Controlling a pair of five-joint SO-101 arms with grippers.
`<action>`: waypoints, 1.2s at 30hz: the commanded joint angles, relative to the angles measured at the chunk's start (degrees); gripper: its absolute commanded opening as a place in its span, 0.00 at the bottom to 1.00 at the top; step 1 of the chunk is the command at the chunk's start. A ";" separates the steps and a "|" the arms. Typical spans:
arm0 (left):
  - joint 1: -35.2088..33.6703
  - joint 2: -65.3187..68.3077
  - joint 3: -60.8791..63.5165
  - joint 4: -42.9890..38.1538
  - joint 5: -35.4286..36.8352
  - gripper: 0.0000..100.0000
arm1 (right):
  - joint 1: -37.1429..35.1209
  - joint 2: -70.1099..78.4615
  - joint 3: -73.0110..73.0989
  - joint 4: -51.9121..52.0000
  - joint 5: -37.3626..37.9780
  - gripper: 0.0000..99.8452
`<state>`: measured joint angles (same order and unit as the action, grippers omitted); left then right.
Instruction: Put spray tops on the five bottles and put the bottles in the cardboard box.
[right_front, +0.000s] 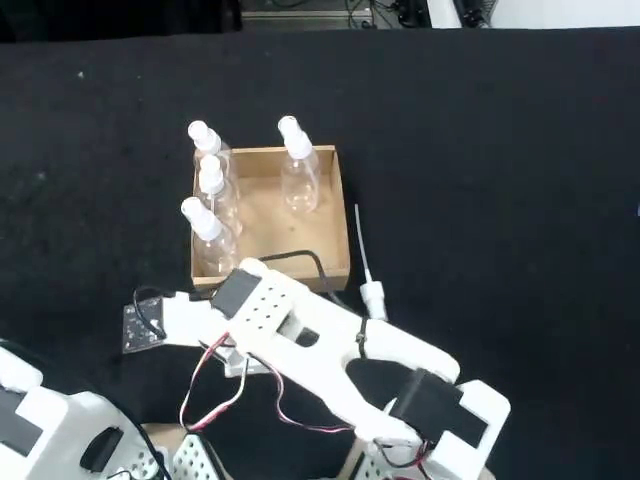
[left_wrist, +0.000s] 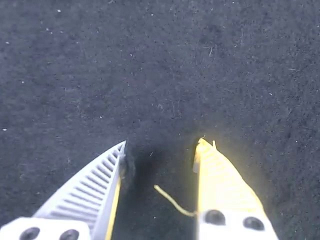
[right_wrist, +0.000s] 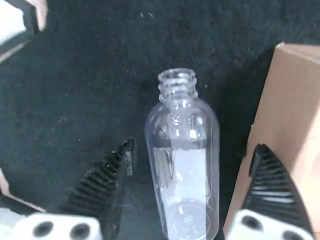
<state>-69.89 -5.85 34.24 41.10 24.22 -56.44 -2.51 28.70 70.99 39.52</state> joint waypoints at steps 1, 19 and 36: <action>-0.31 -0.35 -3.91 0.26 0.62 0.20 | -1.32 0.04 -2.59 -2.20 -0.18 0.32; 0.04 -0.35 -3.82 0.26 0.62 0.20 | -1.58 7.43 -5.93 -2.81 -0.35 0.32; 0.04 -0.35 -3.82 0.26 0.62 0.20 | -1.49 15.78 -11.38 -2.29 -0.09 0.26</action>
<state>-69.89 -5.85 34.24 41.10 24.22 -56.97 12.62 21.85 68.88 39.52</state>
